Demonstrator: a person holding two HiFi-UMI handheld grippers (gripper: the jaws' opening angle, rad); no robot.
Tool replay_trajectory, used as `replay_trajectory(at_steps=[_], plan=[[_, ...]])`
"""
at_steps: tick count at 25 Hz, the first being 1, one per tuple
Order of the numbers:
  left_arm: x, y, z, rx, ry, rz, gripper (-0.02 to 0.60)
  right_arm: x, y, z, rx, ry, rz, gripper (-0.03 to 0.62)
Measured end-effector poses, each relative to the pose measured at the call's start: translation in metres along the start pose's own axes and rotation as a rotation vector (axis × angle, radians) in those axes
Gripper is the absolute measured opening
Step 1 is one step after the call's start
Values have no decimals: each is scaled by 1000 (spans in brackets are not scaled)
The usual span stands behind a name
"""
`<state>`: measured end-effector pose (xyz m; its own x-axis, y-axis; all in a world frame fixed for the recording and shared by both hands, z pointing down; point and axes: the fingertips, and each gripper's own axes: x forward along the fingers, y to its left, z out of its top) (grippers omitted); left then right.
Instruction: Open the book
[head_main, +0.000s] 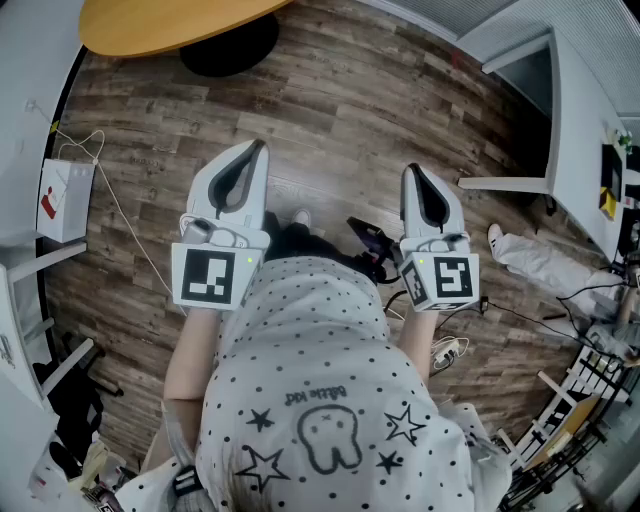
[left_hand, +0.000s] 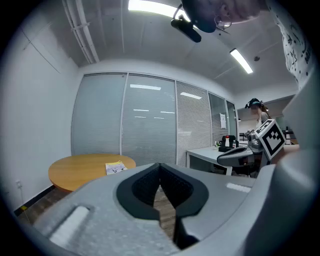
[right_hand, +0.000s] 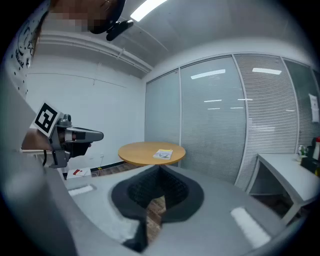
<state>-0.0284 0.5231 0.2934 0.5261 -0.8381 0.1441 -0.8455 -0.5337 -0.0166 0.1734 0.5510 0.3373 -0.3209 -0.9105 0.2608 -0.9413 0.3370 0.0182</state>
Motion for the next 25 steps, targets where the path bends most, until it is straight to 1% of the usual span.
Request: replay_trajectory(at_steps=[7,13,19,25], plan=[[-6,-6,1,16,0,0,6,-6,3,-4,0,1,12,4],[-9,-1,0,4,-7,16,6,-9,5,-4,-1,-3,12,5],[-6,-4,0,-12,-5,8,6,-13,2,7,42,-57,14,3],[-4,0,0,-5,-5,15,6,-14,-1,4,47,-41,10,3]])
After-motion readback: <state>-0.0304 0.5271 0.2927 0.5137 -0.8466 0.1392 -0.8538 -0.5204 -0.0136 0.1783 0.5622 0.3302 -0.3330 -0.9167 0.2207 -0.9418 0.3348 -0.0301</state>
